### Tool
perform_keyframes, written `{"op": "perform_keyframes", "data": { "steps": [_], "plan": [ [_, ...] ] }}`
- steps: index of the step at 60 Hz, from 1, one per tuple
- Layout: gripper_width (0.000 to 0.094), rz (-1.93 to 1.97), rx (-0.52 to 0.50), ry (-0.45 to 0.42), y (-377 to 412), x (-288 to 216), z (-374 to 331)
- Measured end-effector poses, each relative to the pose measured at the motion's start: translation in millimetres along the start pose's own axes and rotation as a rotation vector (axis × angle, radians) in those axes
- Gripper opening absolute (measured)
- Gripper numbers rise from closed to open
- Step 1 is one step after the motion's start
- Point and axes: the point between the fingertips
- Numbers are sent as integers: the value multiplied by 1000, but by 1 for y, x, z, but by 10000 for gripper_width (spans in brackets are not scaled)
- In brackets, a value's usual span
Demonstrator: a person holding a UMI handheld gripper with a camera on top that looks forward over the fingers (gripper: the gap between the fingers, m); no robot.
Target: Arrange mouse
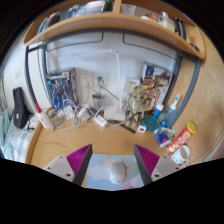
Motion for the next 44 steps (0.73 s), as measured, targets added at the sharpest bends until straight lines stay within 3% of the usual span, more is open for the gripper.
{"op": "perform_keyframes", "data": {
  "steps": [20, 44],
  "plan": [
    [836, 23, 6, -140, 13, -62, -72],
    [830, 46, 22, -167, 17, -72, -99]
  ]
}}
Point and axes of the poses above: the point between the fingertips, and its own axes, seen from behind it with the camera up: y to the left, x down, z forward, the way the camera looks, and after that the axes turned 4 degrees about x, right-handed
